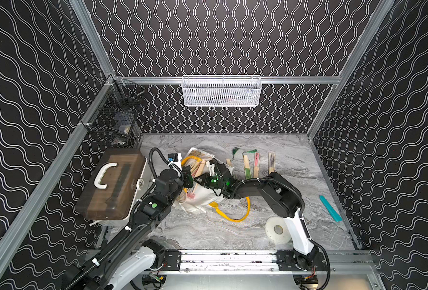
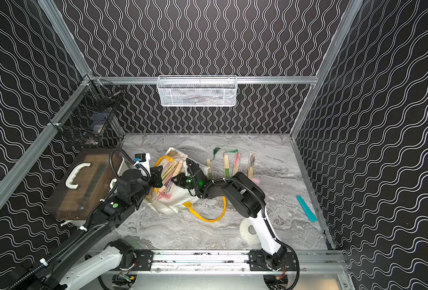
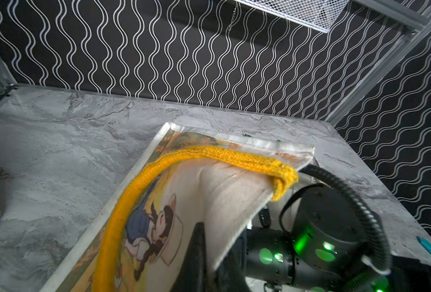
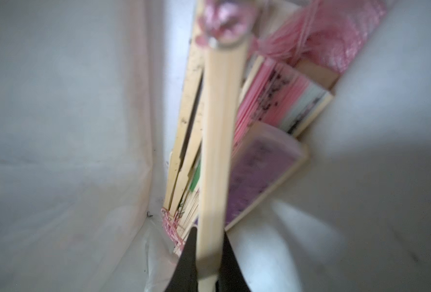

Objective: Take out the folding fans from the tote bags
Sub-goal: Pick up the folding fan from the canvas bag.

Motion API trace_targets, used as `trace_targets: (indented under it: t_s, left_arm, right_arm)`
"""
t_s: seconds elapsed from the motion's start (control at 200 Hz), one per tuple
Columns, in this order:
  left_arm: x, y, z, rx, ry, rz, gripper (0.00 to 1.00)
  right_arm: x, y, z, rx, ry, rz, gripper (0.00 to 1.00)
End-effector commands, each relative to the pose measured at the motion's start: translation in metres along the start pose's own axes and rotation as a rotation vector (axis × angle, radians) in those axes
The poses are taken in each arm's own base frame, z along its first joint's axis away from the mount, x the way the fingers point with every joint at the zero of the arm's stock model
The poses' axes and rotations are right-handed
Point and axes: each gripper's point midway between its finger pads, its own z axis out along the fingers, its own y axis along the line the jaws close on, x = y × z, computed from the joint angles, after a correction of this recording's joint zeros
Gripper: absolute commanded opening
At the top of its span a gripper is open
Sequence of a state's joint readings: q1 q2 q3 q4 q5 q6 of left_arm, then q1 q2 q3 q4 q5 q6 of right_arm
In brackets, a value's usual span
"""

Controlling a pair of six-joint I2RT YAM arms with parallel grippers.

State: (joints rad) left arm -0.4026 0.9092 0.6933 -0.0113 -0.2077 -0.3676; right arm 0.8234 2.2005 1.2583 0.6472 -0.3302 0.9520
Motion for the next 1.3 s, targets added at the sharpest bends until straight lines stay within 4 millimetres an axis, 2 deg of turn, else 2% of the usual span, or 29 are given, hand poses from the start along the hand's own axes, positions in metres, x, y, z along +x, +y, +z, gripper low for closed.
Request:
trace_targets:
  t_s: [0.0,0.28,0.345,0.375,0.385,0.4,0.536,0.546,0.576,0.746,1.297]
  left_arm:
    - [-0.014,0.013,0.001,-0.089,-0.035,0.023,0.00]
    - [-0.030,0.021,-0.003,-0.151,-0.096,0.053,0.00]
    - [-0.029,0.025,-0.003,-0.172,-0.100,0.057,0.00]
    - [-0.029,0.026,-0.003,-0.179,-0.102,0.058,0.00]
    - [-0.029,0.027,-0.003,-0.182,-0.102,0.058,0.00]
    - [-0.029,0.027,-0.003,-0.184,-0.102,0.059,0.00]
    - [-0.026,0.031,-0.001,-0.200,-0.109,0.059,0.00]
    - [-0.026,0.031,0.000,-0.201,-0.110,0.058,0.00]
    - [-0.024,0.032,0.001,-0.203,-0.106,0.058,0.00]
    - [-0.021,0.025,0.009,-0.174,-0.087,0.053,0.00]
    - [-0.021,0.027,0.012,-0.192,-0.067,0.056,0.00]
  right_arm:
    - [0.000,0.014,-0.009,-0.033,0.009,-0.080,0.13]
    - [0.005,0.034,-0.029,-0.055,0.029,-0.142,0.10]
    - [0.005,0.037,-0.035,-0.039,0.025,-0.174,0.10]
    - [0.009,0.033,-0.036,-0.019,0.033,-0.182,0.10]
    - [0.005,0.042,-0.040,-0.031,0.021,-0.193,0.10]
    - [0.004,0.045,-0.043,-0.030,0.019,-0.200,0.10]
    - [0.003,0.051,-0.055,0.000,0.016,-0.242,0.09]
    - [0.008,0.043,-0.057,0.018,0.027,-0.238,0.09]
    - [0.010,0.039,-0.060,0.031,0.031,-0.241,0.09]
    - [0.011,0.042,-0.075,0.048,0.025,-0.272,0.09]
    - [0.006,0.066,-0.092,0.001,0.009,-0.348,0.08]
